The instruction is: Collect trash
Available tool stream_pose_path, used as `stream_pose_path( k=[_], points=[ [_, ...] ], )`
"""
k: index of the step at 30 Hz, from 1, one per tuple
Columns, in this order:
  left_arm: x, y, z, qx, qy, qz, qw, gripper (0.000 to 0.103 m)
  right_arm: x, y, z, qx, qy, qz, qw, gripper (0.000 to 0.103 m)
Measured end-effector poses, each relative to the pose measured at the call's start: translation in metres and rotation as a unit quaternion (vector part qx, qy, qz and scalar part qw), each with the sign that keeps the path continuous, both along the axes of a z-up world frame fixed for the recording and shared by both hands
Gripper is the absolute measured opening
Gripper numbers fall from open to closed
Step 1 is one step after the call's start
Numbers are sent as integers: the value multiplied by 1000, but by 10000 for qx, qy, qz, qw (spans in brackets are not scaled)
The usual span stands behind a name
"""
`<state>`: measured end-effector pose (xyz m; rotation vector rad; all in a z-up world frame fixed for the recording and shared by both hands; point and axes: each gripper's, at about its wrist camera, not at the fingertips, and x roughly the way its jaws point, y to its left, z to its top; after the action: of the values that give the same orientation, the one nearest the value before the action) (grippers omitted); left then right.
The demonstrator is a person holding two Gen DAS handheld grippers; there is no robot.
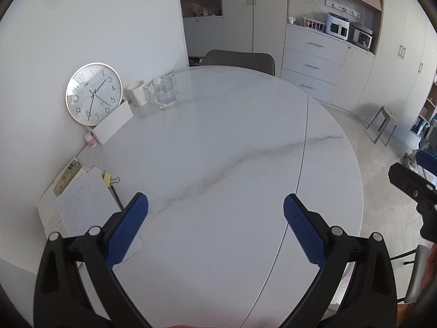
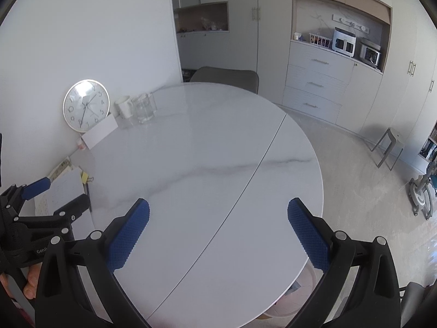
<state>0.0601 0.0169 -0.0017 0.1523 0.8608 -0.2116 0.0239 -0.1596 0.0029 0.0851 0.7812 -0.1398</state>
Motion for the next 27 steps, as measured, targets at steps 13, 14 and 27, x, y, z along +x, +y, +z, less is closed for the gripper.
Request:
stream_pose_path(
  k=[13,14,27],
  points=[
    [4,6,-2,-125,88,-37,9999,95,2,6,-1,-96,83,-31,9999,100],
    [4,6,-2,-119,90,-36,9999,95,2,6,-1,-99,86,-35,9999,100],
    [3,4,-5,-64,139,-74,9999,95,-4,-1,-7,-55,145,-125,9998,100]
  ],
)
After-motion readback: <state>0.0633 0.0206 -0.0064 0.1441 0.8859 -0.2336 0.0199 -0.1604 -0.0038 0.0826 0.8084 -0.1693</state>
